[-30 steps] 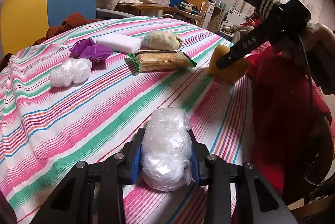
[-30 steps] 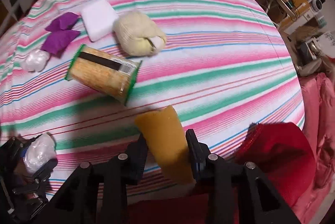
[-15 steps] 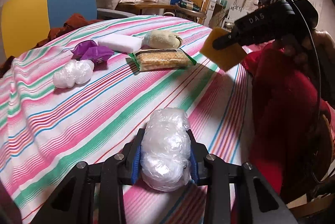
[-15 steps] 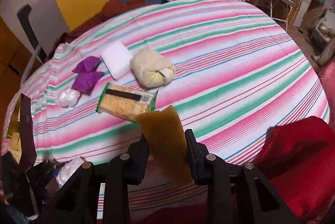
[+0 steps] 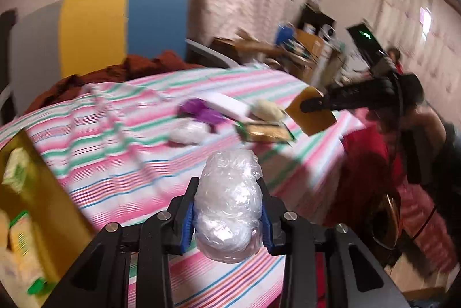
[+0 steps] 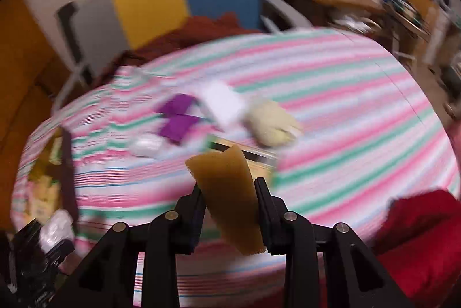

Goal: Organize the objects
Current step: 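Carry the plastic bundle and tan sponge over the gold tray and open both tools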

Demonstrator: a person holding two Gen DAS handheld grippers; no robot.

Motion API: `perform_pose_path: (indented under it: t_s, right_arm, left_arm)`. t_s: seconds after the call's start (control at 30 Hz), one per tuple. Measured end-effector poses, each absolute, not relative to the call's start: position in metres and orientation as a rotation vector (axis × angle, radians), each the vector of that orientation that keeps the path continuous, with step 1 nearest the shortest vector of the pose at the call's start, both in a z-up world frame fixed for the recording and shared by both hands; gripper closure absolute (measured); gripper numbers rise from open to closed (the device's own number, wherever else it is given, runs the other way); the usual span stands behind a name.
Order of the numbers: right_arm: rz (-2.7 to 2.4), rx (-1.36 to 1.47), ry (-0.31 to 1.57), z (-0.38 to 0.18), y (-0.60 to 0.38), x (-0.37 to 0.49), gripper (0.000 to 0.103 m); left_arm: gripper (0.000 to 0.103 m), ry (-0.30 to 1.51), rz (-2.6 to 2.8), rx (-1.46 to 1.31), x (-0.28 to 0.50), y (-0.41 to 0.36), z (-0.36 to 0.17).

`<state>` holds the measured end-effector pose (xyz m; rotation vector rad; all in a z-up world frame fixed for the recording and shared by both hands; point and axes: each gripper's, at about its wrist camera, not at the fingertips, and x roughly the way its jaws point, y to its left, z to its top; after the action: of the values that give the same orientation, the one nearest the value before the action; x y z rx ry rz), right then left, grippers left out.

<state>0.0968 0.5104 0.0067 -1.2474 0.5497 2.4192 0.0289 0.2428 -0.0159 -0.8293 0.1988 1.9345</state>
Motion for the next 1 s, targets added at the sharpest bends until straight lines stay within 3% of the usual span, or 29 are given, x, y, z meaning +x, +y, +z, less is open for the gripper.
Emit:
perform_pose_path:
  t_s: [0.47, 0.7, 0.73, 0.77, 0.8, 0.83, 0.87, 1.0]
  right_arm:
    - [2.839, -1.455, 0.443, 0.018, 0.328, -0.014, 0.070]
    - [2.892, -1.575, 0.367, 0.006, 0.259, -0.058, 0.066]
    - [2.901, -1.574, 0.345, 0.006, 0.250, -0.063, 0.066]
    - [2.912, -1.572, 0.344, 0.006, 0.243, -0.068, 0.066]
    - [2.923, -1.567, 0.355, 0.006, 0.238, -0.071, 0.056]
    - [2.931, -1.556, 0.361, 0.007, 0.233, -0.074, 0.041]
    - [2.935, -1.549, 0.363, 0.007, 0.230, -0.075, 0.035]
    - [2.956, -1.551, 0.329, 0.006, 0.218, -0.072, 0.030]
  left_arm:
    - [0.066, -0.053, 2.430, -0.925, -0.062, 0.084, 0.007]
    - [0.064, -0.048, 2.577, -0.997, -0.111, 0.046, 0.009]
    - [0.062, -0.049, 2.594, -1.001, -0.119, 0.042, 0.010]
    - [0.053, -0.057, 2.628, -1.002, -0.126, 0.037, 0.012]
    - [0.036, -0.064, 2.652, -1.006, -0.133, 0.033, 0.012]
    - [0.028, -0.068, 2.663, -1.024, -0.140, 0.030, 0.011]
    - [0.022, -0.082, 2.687, -1.040, -0.146, 0.024, 0.011]
    - [0.022, -0.066, 2.732, -1.019, -0.143, 0.016, 0.012]
